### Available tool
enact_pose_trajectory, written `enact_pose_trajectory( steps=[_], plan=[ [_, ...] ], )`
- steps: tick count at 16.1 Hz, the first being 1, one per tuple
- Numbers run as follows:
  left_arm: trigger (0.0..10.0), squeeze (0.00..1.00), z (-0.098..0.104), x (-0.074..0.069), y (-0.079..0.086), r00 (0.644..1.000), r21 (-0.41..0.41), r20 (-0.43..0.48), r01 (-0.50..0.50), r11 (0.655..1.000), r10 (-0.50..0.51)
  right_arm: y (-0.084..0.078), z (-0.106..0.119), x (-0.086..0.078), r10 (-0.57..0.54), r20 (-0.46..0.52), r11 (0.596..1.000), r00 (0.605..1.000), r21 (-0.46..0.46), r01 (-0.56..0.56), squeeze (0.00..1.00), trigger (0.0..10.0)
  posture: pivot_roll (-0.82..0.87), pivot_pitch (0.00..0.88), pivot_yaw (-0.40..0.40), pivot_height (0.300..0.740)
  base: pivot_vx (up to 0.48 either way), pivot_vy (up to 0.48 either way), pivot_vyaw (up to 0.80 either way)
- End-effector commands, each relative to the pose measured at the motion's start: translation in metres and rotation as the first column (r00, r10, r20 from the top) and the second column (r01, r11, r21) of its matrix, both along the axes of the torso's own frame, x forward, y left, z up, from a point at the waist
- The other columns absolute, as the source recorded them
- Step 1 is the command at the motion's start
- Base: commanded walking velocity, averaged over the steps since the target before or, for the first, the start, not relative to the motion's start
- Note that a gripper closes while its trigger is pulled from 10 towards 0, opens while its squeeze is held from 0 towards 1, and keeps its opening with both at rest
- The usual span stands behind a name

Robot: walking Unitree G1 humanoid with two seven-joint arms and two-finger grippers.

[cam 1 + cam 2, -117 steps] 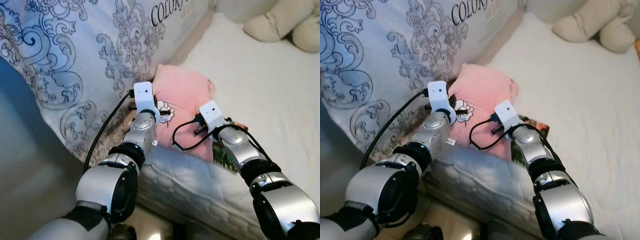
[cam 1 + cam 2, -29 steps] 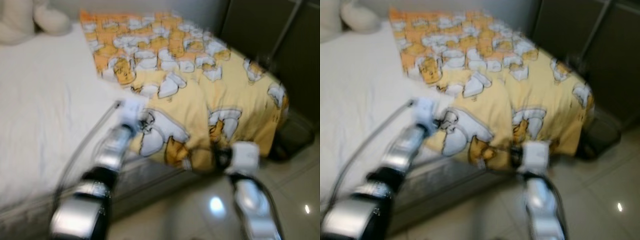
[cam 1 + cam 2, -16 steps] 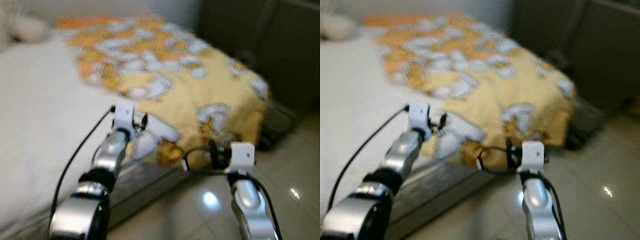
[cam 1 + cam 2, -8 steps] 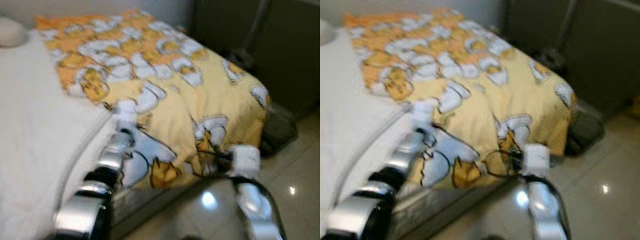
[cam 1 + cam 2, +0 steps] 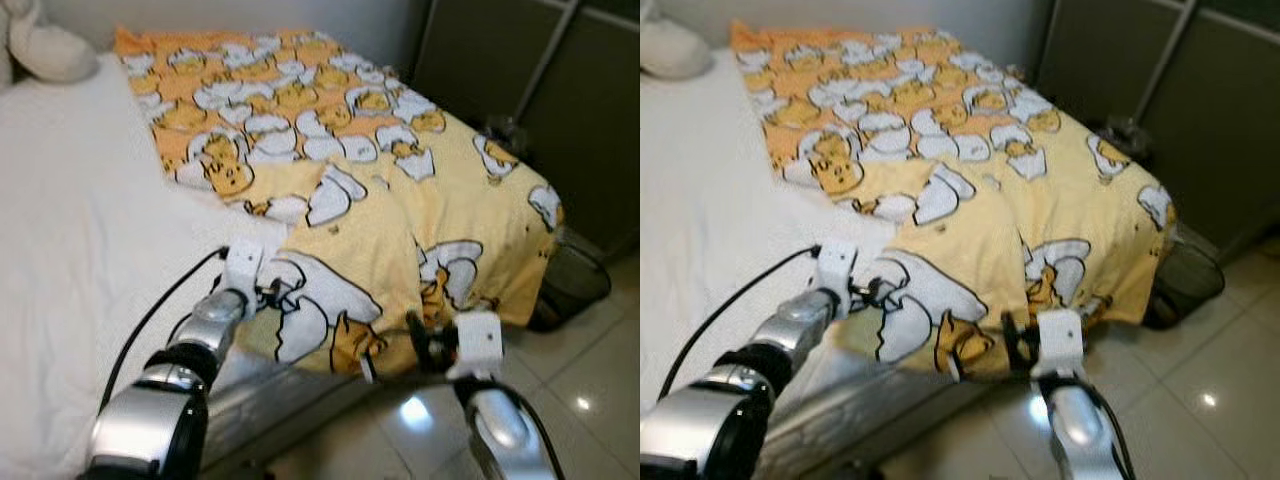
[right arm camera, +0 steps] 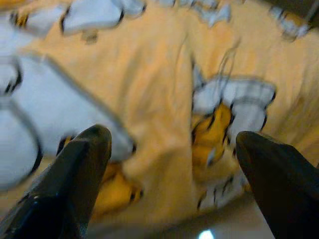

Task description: Clean up the room

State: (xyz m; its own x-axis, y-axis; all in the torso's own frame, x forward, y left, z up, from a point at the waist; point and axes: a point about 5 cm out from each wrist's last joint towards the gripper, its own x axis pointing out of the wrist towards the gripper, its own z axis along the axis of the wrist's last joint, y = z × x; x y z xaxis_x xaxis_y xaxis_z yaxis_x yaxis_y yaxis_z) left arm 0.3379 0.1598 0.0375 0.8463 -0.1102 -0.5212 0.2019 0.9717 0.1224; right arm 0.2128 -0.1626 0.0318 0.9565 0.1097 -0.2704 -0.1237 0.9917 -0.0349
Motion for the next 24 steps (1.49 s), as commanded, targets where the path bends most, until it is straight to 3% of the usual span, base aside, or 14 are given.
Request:
enact_pose_trajectory(
  steps=[1,6,8,13,15,18,19,24],
  plan=[
    [10.0,0.0,0.006,0.005,0.005,1.0,0.005,0.001,0.008,1.0,-0.008,0.003,-0.008,-0.011,0.062,-0.063,0.998,0.996,0.005,-0.062,0.0,10.0,-0.12,0.044,-0.027,0.74,0.0,0.0,0.0],
    [10.0,0.0,0.004,0.002,0.016,1.0,0.099,0.001,-0.008,0.995,0.008,0.005,-0.011,-0.019,0.101,-0.101,0.995,0.99,0.002,-0.101,0.0,10.0,-0.12,0.052,-0.038,0.74,0.0,0.0,0.0],
    [10.0,0.0,-0.001,-0.001,0.013,1.0,0.065,-0.015,-0.002,0.998,0.003,0.005,-0.011,-0.025,0.136,-0.12,0.991,0.983,-0.004,-0.137,0.0,10.0,-0.14,0.065,-0.054,0.74,0.0,0.0,0.0],
    [10.0,0.0,-0.018,-0.014,0.011,0.997,0.092,-0.077,-0.013,0.996,0.02,0.001,-0.011,-0.032,0.176,-0.143,0.983,0.974,-0.022,-0.181,0.0,10.0,-0.15,0.069,-0.083,0.74,0.0,0.0,0.0],
    [10.0,0.0,-0.033,-0.026,0.004,0.984,0.065,-0.175,-0.004,0.998,0.015,-0.001,-0.009,-0.034,0.203,-0.151,0.977,0.967,-0.035,-0.211,0.0,10.0,-0.16,0.058,-0.1,0.74,0.0,0.0,0.0],
    [10.0,0.0,-0.037,-0.031,0.012,0.982,0.098,-0.185,-0.025,0.995,0.043,-0.003,-0.008,-0.033,0.206,-0.153,0.976,0.966,-0.038,-0.214,0.0,10.0,-0.16,0.053,-0.103,0.74,0.0,0.0,0.0],
    [0.0,0.0,-0.038,-0.032,0.014,0.98,0.105,-0.19,-0.035,0.994,0.054,-0.003,-0.008,-0.032,0.208,-0.154,0.976,0.966,-0.038,-0.216,0.0,10.0,-0.16,0.053,-0.103,0.74,0.0,0.0,0.0],
    [0.0,0.0,-0.042,-0.038,0.023,0.981,0.144,-0.188,-0.017,0.989,0.044,0.001,-0.01,-0.031,0.213,-0.16,0.975,0.964,-0.025,-0.219,0.0,10.0,-0.15,0.063,-0.094,0.74,0.0,0.0,0.0]
  ],
)
